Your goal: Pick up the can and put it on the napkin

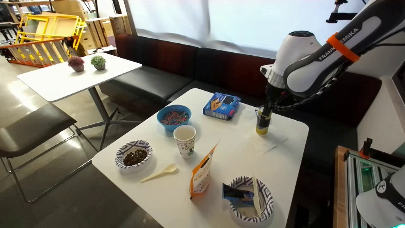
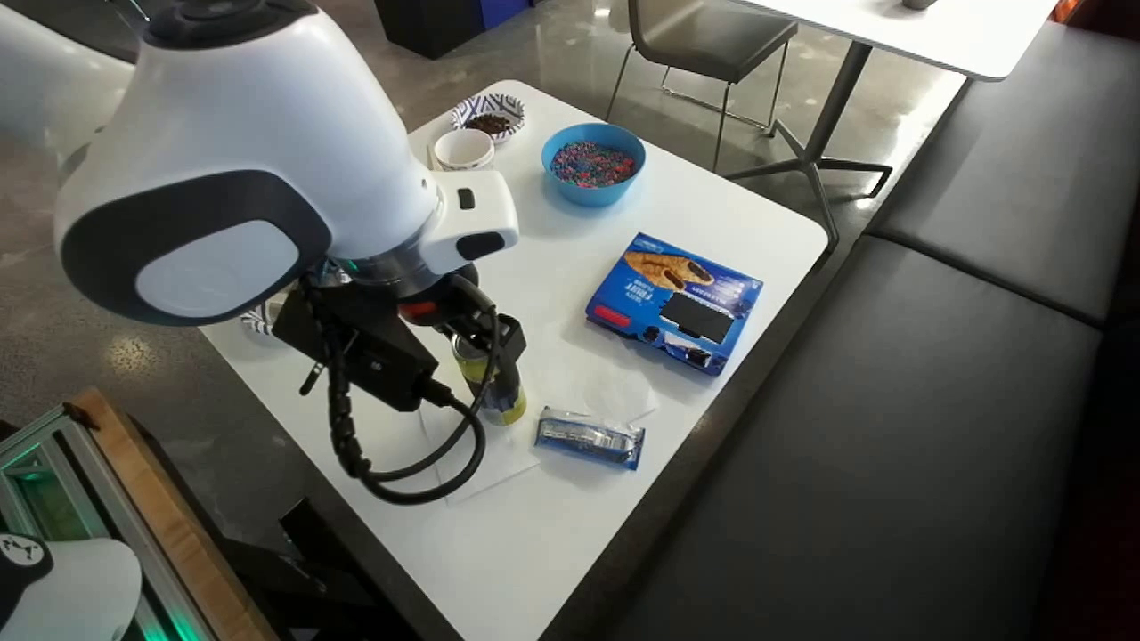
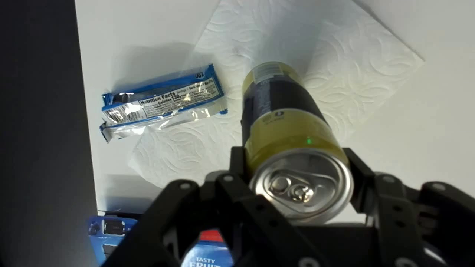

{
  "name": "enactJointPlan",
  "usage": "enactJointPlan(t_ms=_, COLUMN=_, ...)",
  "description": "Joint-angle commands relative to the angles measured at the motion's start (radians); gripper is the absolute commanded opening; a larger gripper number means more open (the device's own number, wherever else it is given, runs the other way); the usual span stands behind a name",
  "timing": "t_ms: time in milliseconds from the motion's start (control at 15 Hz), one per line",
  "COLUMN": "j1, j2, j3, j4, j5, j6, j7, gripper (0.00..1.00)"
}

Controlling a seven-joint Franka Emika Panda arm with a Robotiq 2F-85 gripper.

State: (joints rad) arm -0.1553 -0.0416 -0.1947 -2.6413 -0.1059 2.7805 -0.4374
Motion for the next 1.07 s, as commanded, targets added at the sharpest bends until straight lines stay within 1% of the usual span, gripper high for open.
enactJointPlan(t_ms=0, j1=-0.009, j2=0.015, j3=-0.007, j4=0.008, j5=0.019, j6=0.022, j7=-0.046, gripper=0.52)
enactJointPlan(t_ms=67, j1=-0.011, j2=0.018, j3=-0.008, j4=0.01, j5=0.018, j6=0.018, j7=-0.049, gripper=0.79)
enactJointPlan(t_ms=133, j1=-0.014, j2=0.016, j3=-0.007, j4=0.01, j5=0.013, j6=0.017, j7=-0.042, gripper=0.88)
enactJointPlan(t_ms=200, j1=-0.017, j2=0.012, j3=-0.007, j4=0.01, j5=-0.004, j6=0.021, j7=-0.024, gripper=0.95)
enactJointPlan(t_ms=267, j1=-0.019, j2=-0.004, j3=-0.004, j4=0.008, j5=-0.021, j6=0.015, j7=-0.002, gripper=0.99)
enactJointPlan(t_ms=400, j1=-0.024, j2=-0.046, j3=0.002, j4=0.001, j5=-0.08, j6=-0.006, j7=0.073, gripper=1.0)
enactJointPlan(t_ms=467, j1=-0.035, j2=-0.071, j3=0.007, j4=-0.006, j5=-0.158, j6=-0.012, j7=0.163, gripper=1.0)
enactJointPlan(t_ms=667, j1=-0.066, j2=-0.161, j3=0.037, j4=-0.019, j5=-0.312, j6=-0.095, j7=0.387, gripper=1.0)
enactJointPlan(t_ms=733, j1=-0.149, j2=-0.206, j3=0.11, j4=-0.024, j5=-0.352, j6=-0.135, j7=0.464, gripper=1.0)
enactJointPlan(t_ms=800, j1=-0.184, j2=-0.257, j3=0.155, j4=-0.038, j5=-0.405, j6=-0.184, j7=0.541, gripper=1.0)
enactJointPlan(t_ms=867, j1=-0.19, j2=-0.316, j3=0.193, j4=-0.062, j5=-0.431, j6=-0.241, j7=0.615, gripper=1.0)
enactJointPlan(t_ms=933, j1=-0.183, j2=-0.371, j3=0.221, j4=-0.086, j5=-0.455, j6=-0.302, j7=0.689, gripper=1.0)
enactJointPlan(t_ms=1000, j1=-0.142, j2=-0.428, j3=0.219, j4=-0.111, j5=-0.452, j6=-0.353, j7=0.708, gripper=1.0)
